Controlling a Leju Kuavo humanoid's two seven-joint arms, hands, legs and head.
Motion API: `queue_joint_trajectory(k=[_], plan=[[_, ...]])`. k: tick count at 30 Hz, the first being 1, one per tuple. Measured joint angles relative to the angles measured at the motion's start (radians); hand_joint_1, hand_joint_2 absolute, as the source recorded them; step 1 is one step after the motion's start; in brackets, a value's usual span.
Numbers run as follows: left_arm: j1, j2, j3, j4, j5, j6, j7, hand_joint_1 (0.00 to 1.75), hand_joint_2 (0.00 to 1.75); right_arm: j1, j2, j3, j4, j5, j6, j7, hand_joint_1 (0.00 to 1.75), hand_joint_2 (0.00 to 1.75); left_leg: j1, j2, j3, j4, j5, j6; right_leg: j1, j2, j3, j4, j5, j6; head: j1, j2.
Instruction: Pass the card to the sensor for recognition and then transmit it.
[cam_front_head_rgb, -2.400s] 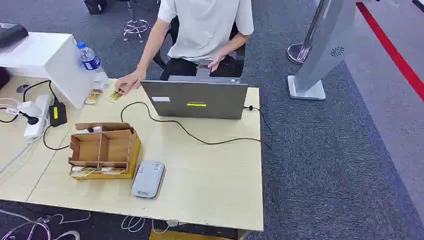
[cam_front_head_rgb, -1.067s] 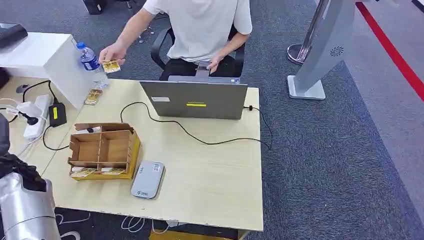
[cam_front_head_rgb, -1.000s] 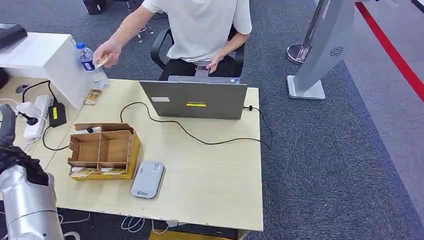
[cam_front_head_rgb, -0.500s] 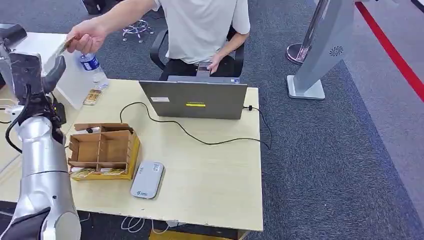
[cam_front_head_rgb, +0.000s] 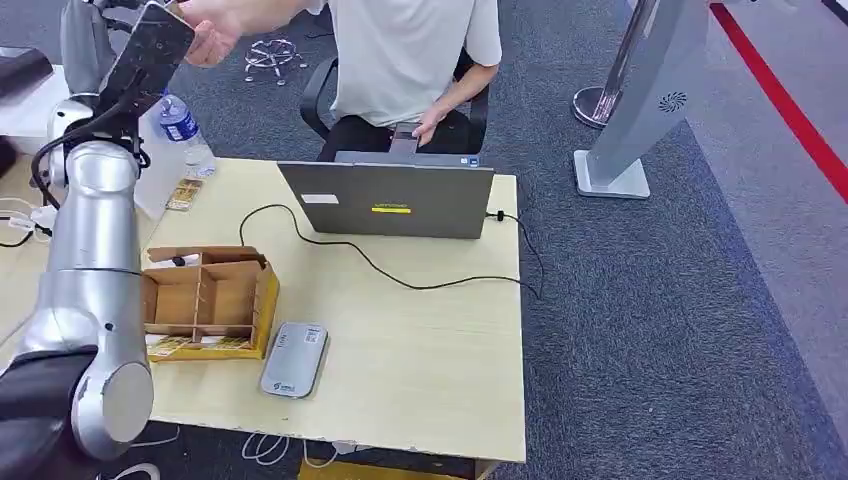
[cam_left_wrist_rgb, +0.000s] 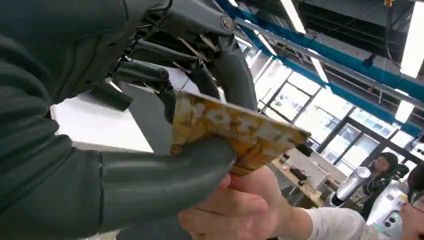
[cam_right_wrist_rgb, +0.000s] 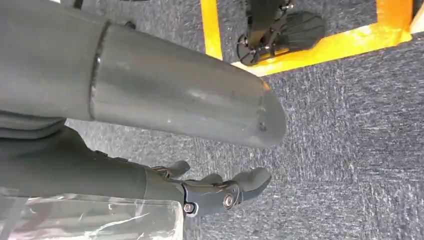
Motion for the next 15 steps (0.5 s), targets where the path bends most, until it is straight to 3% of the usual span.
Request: queue_joint_trajectory(k=[15], plan=[[-0.278,0.026,-0.254,0.131,-0.347,-0.033,0.190,1.75,1.75,-0.007,0.008,0.041,0.006,0.113,0.000,0.029,0.00,0.00,0.000,0.000,-0.001,0.000,0.000,0.001,0.000,0.000,0.000,0.000,0.000,0.000,0.000,0.000]])
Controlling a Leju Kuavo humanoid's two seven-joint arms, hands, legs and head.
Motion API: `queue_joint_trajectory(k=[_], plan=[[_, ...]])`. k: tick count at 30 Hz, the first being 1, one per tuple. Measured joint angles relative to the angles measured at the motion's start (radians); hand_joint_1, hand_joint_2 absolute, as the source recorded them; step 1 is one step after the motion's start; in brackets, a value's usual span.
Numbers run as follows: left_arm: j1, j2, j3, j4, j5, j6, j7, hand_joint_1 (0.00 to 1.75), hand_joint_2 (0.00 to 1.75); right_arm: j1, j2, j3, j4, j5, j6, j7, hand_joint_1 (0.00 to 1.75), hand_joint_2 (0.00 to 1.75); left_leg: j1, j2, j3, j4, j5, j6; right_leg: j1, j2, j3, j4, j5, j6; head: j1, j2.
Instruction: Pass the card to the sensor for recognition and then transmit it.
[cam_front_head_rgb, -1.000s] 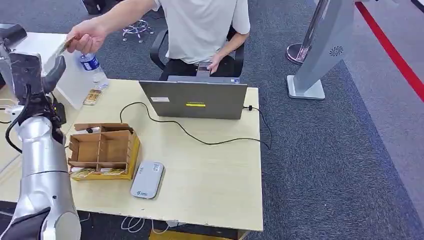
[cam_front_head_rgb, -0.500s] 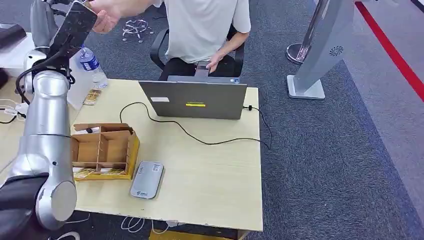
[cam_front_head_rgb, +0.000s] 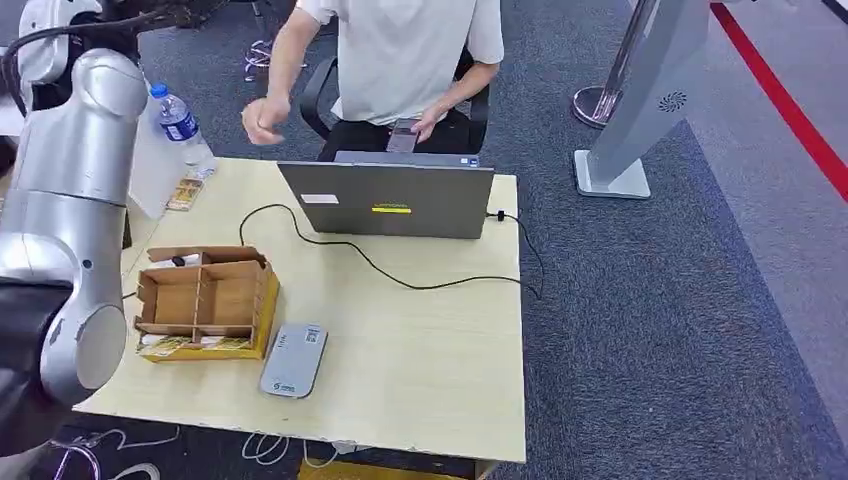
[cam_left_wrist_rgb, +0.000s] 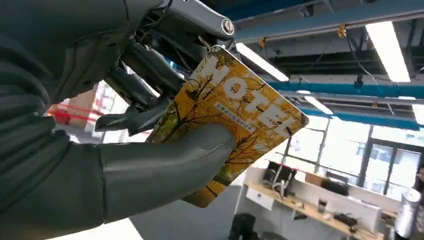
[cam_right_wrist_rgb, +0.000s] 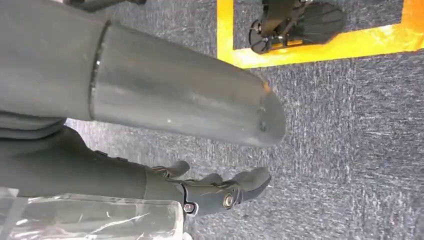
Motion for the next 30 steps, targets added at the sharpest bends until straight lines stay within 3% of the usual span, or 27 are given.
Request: queue_joint_trajectory(k=[5,9,30], plan=[[-0.050,0.020,-0.087,0.006,-0.107,0.016,0.071,1.75,1.75,0.001,0.005,0.011,0.004,0.050,-0.003,0.010,0.00,0.00,0.000,0.000,0.000,0.000,0.000,0.000,0.000,0.000,0.000,0.000,0.000,0.000,0.000,0.000],[0.000,0.045,-0.117,-0.070,-0.114,0.039,0.090,1.75,1.75,0.007,0.008,0.011,0.007,0.061,-0.011,0.010,0.00,0.00,0.000,0.000,0.000,0.000,0.000,0.000,0.000,0.000,0.000,0.000,0.000,0.000,0.000,0.000],[0.614,0.175,-0.137,-0.551,-0.147,0.203,0.059,1.75,1.75,0.030,0.016,-0.034,0.014,0.040,-0.034,-0.008,0.00,0.00,0.000,0.000,0.000,-0.001,0.000,0.000,0.000,0.000,0.000,0.000,0.000,0.000,0.000,0.000]])
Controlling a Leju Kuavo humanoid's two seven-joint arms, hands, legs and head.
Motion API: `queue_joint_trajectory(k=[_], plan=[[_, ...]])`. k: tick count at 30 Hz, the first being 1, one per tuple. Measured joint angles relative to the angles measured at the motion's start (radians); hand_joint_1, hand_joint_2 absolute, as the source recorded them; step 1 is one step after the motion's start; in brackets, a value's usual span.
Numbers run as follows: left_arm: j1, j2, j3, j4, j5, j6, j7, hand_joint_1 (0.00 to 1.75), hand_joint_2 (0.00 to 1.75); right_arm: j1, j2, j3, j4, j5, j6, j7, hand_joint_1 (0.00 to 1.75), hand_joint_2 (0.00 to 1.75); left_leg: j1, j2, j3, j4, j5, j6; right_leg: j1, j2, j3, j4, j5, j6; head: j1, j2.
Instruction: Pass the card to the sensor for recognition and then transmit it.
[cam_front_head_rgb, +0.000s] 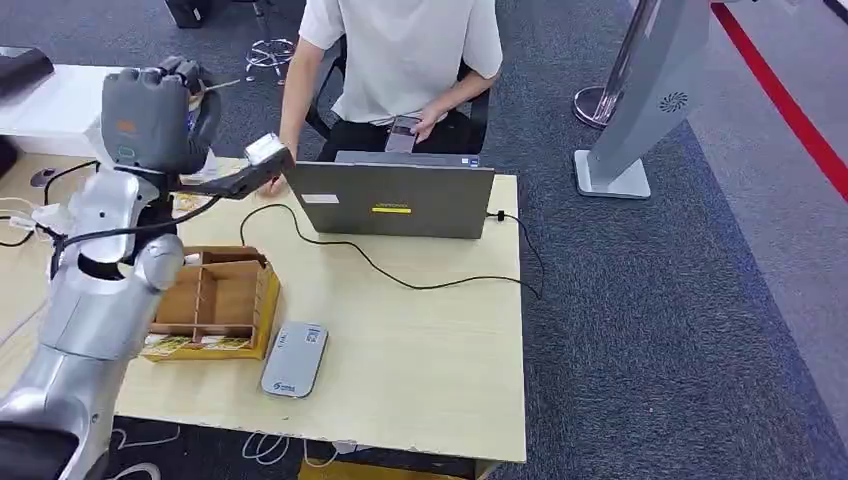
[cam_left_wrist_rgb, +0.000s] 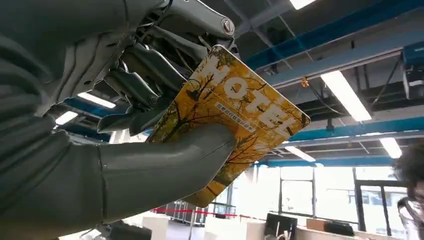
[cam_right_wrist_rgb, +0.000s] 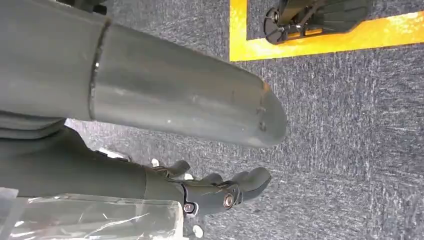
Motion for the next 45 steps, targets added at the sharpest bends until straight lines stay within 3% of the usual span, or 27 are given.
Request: queue_joint_trajectory(k=[12,17,20,27,45], plan=[[0.411,0.016,0.000,-0.178,-0.082,0.145,-0.030,1.75,1.75,0.011,0.004,-0.044,0.000,-0.014,-0.018,-0.006,0.00,0.00,0.000,0.000,0.000,0.000,-0.001,0.000,0.000,0.000,0.000,0.000,-0.001,0.000,0.000,0.000],[0.582,0.013,-0.020,-0.203,-0.111,0.151,-0.053,1.75,1.75,0.017,0.007,-0.066,0.000,-0.015,-0.026,-0.006,0.00,0.00,0.000,0.000,0.000,0.000,-0.002,0.000,0.000,0.000,-0.001,-0.001,-0.002,0.001,0.000,0.000],[0.656,0.008,-0.044,-0.199,-0.130,0.121,-0.065,1.75,1.75,0.020,0.009,-0.079,0.000,-0.010,-0.027,-0.006,0.00,0.00,0.000,0.001,0.000,0.000,-0.002,0.001,0.000,0.000,0.000,-0.001,-0.003,0.002,0.000,0.000],[0.702,0.005,-0.106,-0.143,-0.155,-0.002,-0.052,1.75,1.75,0.020,0.014,-0.087,0.000,0.011,-0.027,0.002,0.00,0.00,0.000,0.000,0.000,0.000,-0.002,0.001,0.000,0.000,0.000,-0.001,-0.003,0.002,0.000,0.000],[0.695,0.001,-0.126,-0.080,-0.177,-0.044,0.039,1.75,1.75,0.019,0.021,-0.105,0.000,0.036,-0.028,0.009,0.00,0.00,0.000,0.000,0.000,0.000,-0.002,0.001,0.000,0.000,0.000,-0.001,-0.003,0.002,0.000,0.000]])
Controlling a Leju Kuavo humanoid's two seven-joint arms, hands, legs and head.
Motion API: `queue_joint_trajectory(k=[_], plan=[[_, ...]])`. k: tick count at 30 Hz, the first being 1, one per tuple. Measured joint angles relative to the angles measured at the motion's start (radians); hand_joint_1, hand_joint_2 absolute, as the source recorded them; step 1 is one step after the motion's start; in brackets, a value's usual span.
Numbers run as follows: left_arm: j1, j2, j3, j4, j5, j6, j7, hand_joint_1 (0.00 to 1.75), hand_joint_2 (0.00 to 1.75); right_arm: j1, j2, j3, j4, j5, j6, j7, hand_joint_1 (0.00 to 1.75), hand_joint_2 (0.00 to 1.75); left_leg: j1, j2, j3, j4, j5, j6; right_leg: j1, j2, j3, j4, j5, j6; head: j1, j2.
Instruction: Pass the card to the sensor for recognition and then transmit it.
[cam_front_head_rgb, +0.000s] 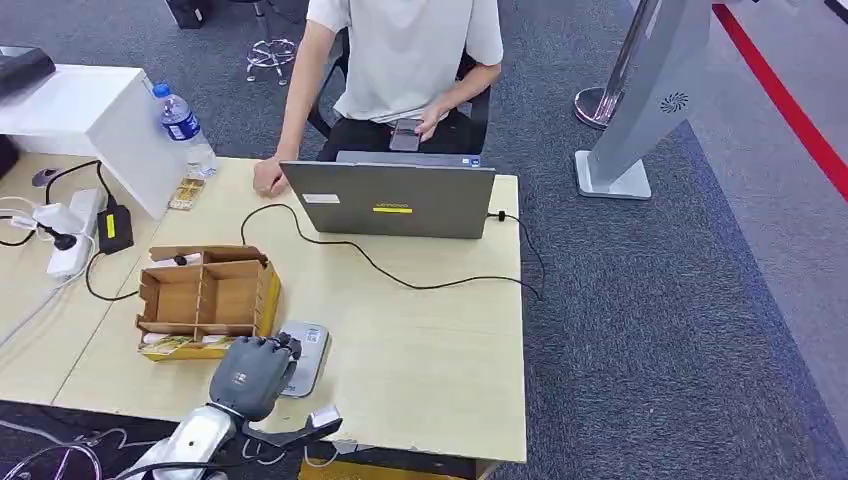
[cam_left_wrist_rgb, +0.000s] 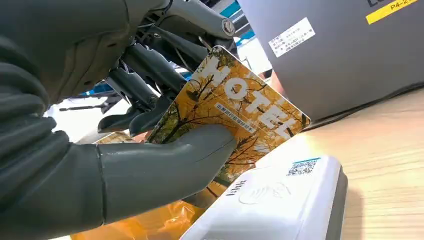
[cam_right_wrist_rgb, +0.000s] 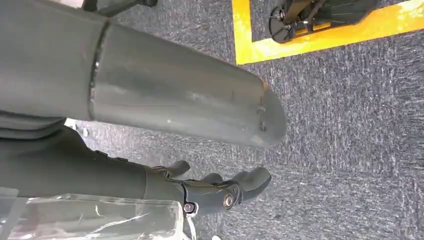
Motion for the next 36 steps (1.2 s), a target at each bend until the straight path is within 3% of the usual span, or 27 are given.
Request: queue_joint_trajectory(k=[8,14,17,23,26,30,36], plan=[[-0.098,-0.021,0.016,0.023,0.019,0.081,-0.006,1.75,1.75,0.000,0.000,0.000,0.000,0.033,0.007,-0.002,0.00,0.00,0.000,-0.001,0.000,0.000,0.001,0.000,0.000,-0.002,0.001,0.000,0.001,0.000,0.000,0.000],[-0.213,-0.023,0.036,0.023,0.069,-0.011,-0.038,1.75,1.75,-0.002,0.000,0.000,0.000,0.048,0.013,-0.008,0.00,0.00,0.000,-0.001,0.000,0.000,0.001,0.000,0.000,-0.002,0.001,0.000,0.001,-0.001,0.000,0.000],[-0.256,-0.022,0.039,0.023,0.071,-0.013,-0.038,1.75,1.75,-0.002,0.001,0.000,0.000,0.058,0.015,-0.008,0.00,0.00,0.000,-0.001,0.000,0.000,0.001,0.000,0.000,-0.002,0.001,0.000,0.001,-0.001,0.000,0.000],[-0.396,-0.023,0.066,0.034,0.050,0.116,-0.011,1.75,1.75,-0.004,0.002,0.001,0.000,0.106,0.026,-0.006,0.00,0.00,0.000,-0.001,0.000,0.001,0.001,0.000,0.000,-0.002,0.000,0.000,0.001,-0.001,-0.001,0.000],[-0.513,-0.023,0.095,0.097,0.034,0.185,-0.026,1.75,1.75,-0.011,0.002,0.005,0.000,0.140,0.036,0.003,0.00,0.00,0.000,-0.002,0.000,0.001,0.003,-0.001,0.000,-0.002,0.000,0.001,0.002,-0.002,-0.001,0.000],[-0.694,-0.024,0.144,0.265,0.016,0.275,-0.051,1.75,1.75,-0.030,0.002,0.021,-0.001,0.184,0.052,0.026,0.00,0.00,0.000,-0.001,0.000,0.000,0.005,-0.001,0.000,-0.002,0.000,0.001,0.004,-0.004,-0.001,0.000],[-0.903,-0.026,0.185,0.536,0.026,0.291,-0.056,1.75,1.75,-0.048,0.004,0.030,-0.001,0.217,0.066,0.040,0.00,0.00,0.000,-0.001,0.000,0.001,0.006,-0.002,0.000,-0.001,0.000,0.001,0.005,-0.003,0.000,0.000]])
